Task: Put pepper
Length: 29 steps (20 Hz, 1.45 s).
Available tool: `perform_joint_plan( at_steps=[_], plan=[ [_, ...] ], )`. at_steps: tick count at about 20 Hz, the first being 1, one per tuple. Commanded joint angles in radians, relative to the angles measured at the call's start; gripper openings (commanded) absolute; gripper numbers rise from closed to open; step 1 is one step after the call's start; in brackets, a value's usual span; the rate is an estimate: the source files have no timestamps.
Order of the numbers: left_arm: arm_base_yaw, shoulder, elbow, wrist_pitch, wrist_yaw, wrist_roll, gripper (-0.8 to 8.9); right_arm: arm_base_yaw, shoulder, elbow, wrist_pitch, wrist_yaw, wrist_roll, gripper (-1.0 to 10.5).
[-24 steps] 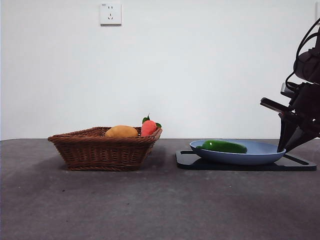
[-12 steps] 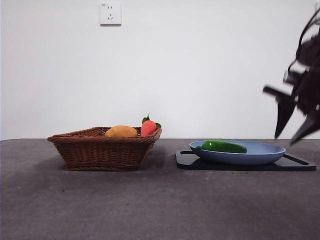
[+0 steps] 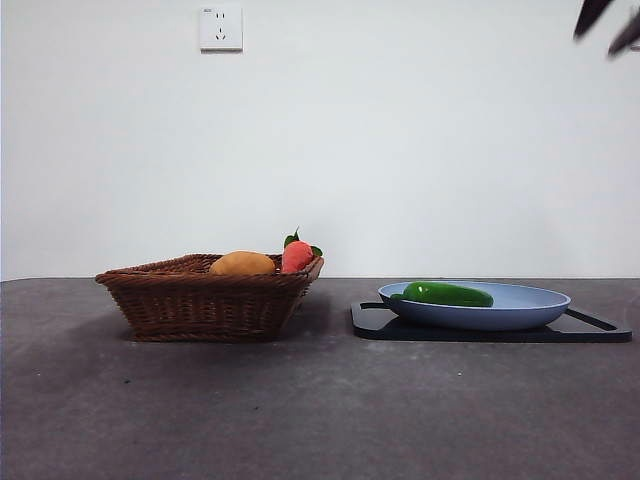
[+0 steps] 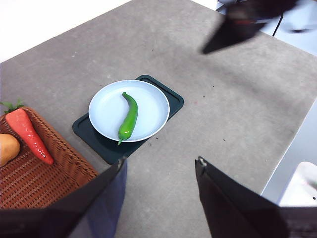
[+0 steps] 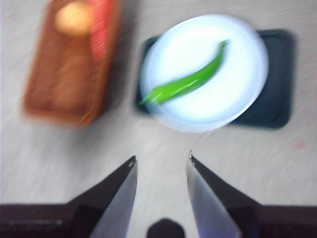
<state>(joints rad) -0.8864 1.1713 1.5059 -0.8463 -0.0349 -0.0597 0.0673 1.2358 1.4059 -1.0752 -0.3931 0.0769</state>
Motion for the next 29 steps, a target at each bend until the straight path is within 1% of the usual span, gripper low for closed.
perform_joint_plan(
  at_steps=[1,6,7,8,9,10,11,14,16,21,28,29],
  plan=[
    [-0.009,0.009,0.023,-0.006,0.004,0.012,2.45,0.043,-0.082,0.020,-0.084,0.000,-0.035,1.8],
    [-0.009,0.009,0.023,-0.045,0.010,0.011,2.43,0.140,-0.232,0.020,-0.253,0.001,-0.054,1.8],
    [-0.009,0.009,0.023,-0.049,0.010,0.011,2.24,0.150,-0.249,0.020,-0.280,0.000,-0.073,1.5],
    [-0.009,0.009,0.023,-0.054,0.011,0.011,1.73,0.156,-0.261,0.020,-0.295,0.000,-0.094,1.0],
    [-0.009,0.009,0.023,-0.057,0.011,0.011,1.03,0.158,-0.268,0.020,-0.295,-0.002,-0.098,0.4],
    [-0.009,0.009,0.023,-0.062,0.011,0.011,0.33,0.158,-0.277,0.020,-0.295,-0.001,-0.114,0.0],
    [-0.009,0.009,0.023,-0.066,0.011,0.011,0.05,0.158,-0.279,0.020,-0.295,-0.001,-0.122,0.1],
    [-0.009,0.009,0.023,-0.073,0.010,0.011,0.08,0.158,-0.280,0.020,-0.294,-0.001,-0.117,0.1],
    [-0.009,0.009,0.023,-0.071,0.010,0.011,0.08,0.158,-0.280,0.020,-0.294,0.000,-0.099,0.1],
    [-0.009,0.009,0.023,-0.030,0.010,0.011,0.08,0.157,-0.280,0.020,-0.294,0.003,-0.101,0.1],
    [-0.009,0.009,0.023,-0.021,0.010,0.011,0.08,0.157,-0.281,0.020,-0.294,0.003,-0.101,0.1],
    [-0.008,0.009,0.023,-0.023,-0.003,0.047,0.08,0.157,-0.280,0.020,-0.294,0.003,-0.101,0.1]
  ],
)
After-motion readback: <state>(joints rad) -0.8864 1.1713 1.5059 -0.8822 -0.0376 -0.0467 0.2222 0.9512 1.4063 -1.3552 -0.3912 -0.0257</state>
